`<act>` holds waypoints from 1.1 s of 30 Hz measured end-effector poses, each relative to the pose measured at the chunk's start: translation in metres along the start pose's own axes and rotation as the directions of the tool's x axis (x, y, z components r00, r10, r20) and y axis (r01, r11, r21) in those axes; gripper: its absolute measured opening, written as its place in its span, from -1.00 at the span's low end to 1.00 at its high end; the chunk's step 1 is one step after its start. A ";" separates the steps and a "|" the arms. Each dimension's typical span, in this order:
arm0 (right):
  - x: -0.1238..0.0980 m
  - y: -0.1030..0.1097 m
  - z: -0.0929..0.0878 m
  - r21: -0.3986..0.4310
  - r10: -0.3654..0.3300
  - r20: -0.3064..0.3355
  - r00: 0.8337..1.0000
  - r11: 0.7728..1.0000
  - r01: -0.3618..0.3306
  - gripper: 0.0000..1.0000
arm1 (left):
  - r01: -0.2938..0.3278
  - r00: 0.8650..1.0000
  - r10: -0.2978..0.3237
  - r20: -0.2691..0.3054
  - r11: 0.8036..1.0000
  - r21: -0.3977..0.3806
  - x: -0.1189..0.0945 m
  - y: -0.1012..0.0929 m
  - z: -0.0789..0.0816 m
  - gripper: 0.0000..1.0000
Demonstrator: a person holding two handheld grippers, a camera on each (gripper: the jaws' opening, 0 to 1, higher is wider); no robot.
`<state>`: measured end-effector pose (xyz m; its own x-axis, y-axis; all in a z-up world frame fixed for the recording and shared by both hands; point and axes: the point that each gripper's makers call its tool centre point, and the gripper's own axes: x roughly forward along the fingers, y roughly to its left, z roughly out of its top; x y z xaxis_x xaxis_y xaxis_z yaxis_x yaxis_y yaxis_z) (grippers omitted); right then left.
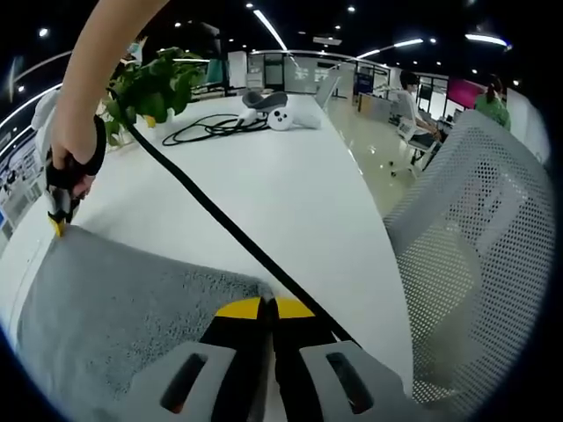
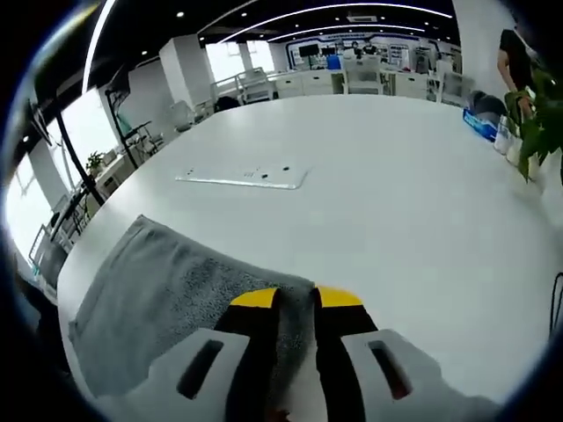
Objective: Fold the towel on the table until its edges align and the towel forms a compact rectangular stack.
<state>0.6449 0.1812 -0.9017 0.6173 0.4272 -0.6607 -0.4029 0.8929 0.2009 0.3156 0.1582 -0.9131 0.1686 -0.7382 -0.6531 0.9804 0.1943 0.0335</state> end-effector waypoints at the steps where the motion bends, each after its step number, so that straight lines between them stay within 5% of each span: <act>1: 0.001 -0.003 0.000 0.009 -0.007 0.003 1.000 1.000 0.007 -0.76 | 0.000 1.000 0.000 0.000 1.000 0.000 0.000 0.000 0.000 -0.93; 15: -0.003 0.002 -0.010 -0.039 0.026 0.007 1.000 0.999 -0.025 -1.00 | -0.003 1.000 0.003 0.017 1.000 -0.016 -0.001 0.001 0.000 -0.93; 21: -0.009 0.003 -0.002 -0.021 0.039 0.035 0.999 0.999 -0.038 -1.00 | 0.008 1.000 -0.007 0.021 0.999 -0.032 -0.001 0.001 0.001 -0.94; 24: -0.014 0.007 0.007 0.037 0.063 0.076 0.995 0.997 -0.066 -1.00 | 0.025 0.999 -0.021 0.038 0.993 -0.114 -0.004 0.005 0.001 -0.93; 33: -0.028 0.017 0.021 0.034 0.092 0.104 0.990 0.995 -0.096 -1.00 | 0.000 0.998 0.007 0.062 0.993 -0.120 -0.023 0.013 0.009 -0.93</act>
<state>0.6349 0.1878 -0.8642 0.6446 0.5201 -0.5603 -0.4370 0.8520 0.2883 0.3250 0.1721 -0.8908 0.1817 -0.7753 -0.6048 0.9611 0.2701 -0.0575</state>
